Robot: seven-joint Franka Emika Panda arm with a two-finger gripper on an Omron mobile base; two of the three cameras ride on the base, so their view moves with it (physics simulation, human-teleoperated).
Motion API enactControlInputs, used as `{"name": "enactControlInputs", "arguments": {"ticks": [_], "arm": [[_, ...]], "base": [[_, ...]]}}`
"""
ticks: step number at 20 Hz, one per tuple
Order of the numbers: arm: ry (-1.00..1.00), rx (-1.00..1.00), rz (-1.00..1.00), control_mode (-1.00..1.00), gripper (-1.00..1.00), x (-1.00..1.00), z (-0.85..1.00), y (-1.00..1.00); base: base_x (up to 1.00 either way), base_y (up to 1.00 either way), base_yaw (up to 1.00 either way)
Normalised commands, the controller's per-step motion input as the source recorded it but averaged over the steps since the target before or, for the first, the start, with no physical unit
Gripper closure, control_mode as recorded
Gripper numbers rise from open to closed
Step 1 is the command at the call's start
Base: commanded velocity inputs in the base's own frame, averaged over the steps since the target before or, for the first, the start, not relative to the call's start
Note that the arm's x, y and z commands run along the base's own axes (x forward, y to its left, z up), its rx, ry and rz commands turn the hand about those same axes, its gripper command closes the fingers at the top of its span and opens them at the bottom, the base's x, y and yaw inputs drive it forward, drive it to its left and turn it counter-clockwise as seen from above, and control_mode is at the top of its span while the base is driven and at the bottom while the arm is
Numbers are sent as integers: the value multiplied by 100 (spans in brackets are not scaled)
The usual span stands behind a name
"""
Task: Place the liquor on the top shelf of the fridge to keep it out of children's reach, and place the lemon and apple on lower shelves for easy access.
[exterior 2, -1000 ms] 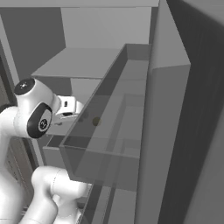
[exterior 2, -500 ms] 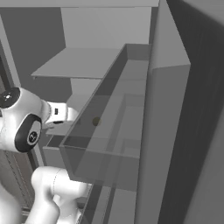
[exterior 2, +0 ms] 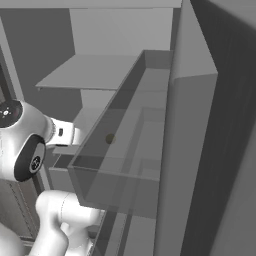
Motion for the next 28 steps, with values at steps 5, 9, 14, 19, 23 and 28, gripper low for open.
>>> {"name": "enactControlInputs", "arguments": {"ticks": [5,9,14,19,23,28], "arm": [[0,4,0,-100,-100,-8,11,10],[-1,0,0,-100,-100,-5,6,1],[-3,0,0,-100,-100,-5,0,0],[-1,0,0,-100,-100,-3,0,0],[-1,0,0,100,-100,-10,0,0],[0,0,0,100,-100,0,0,0]], "base": [[0,0,0],[0,0,0],[0,0,0],[0,0,0],[-16,0,0],[-53,-1,0]]}}
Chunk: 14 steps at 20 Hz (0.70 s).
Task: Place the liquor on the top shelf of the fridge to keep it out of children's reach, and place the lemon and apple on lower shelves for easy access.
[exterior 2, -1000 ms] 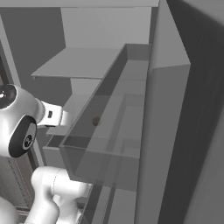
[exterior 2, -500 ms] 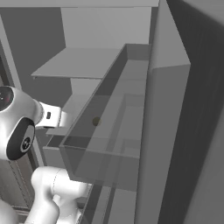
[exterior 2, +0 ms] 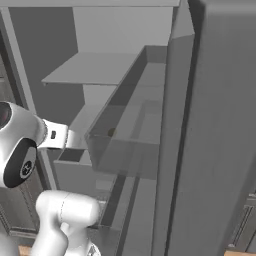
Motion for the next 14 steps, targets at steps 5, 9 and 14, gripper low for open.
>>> {"name": "enactControlInputs", "arguments": {"ticks": [5,9,14], "arm": [[0,0,0,100,-100,0,0,0],[0,0,0,100,-100,0,0,0],[0,0,0,100,-100,0,0,0]], "base": [[-75,-5,0],[-85,-2,0],[-92,-7,0]]}}
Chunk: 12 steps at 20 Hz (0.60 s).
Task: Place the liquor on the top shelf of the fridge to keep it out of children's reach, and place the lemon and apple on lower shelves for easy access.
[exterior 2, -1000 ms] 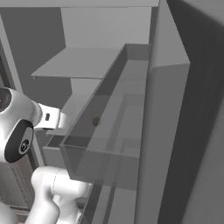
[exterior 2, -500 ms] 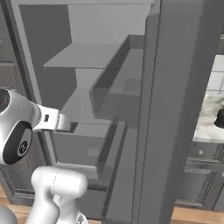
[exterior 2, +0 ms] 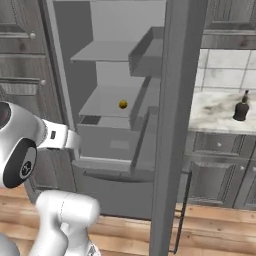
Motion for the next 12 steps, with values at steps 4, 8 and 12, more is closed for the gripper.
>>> {"name": "enactControlInputs", "arguments": {"ticks": [4,8,12], "arm": [[0,0,0,100,-100,0,0,0],[0,0,0,100,-100,0,0,0],[0,0,0,100,-100,0,0,0]], "base": [[-89,-8,0],[-86,-11,0],[-76,-13,0]]}}
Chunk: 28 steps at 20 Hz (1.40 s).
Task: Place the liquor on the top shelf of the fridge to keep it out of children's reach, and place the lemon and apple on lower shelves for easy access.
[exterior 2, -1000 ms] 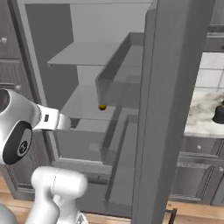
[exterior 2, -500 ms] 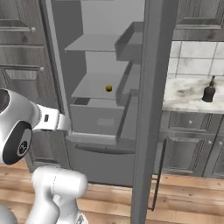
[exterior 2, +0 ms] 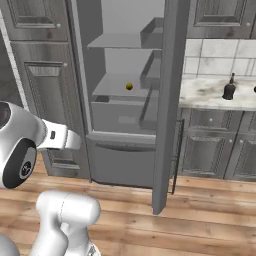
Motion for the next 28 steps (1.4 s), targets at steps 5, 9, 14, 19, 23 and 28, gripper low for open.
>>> {"name": "enactControlInputs", "arguments": {"ticks": [5,9,14,19,23,28], "arm": [[0,0,0,100,-100,0,0,0],[0,0,0,100,-100,0,0,0],[0,0,0,100,-100,0,0,0],[0,0,0,100,-100,0,0,0],[0,0,0,100,-100,0,0,0],[0,0,0,100,-100,0,0,0]], "base": [[-50,-29,0],[-2,-69,-5],[0,-95,-6],[4,-100,-2],[15,-99,-1],[26,-98,0]]}}
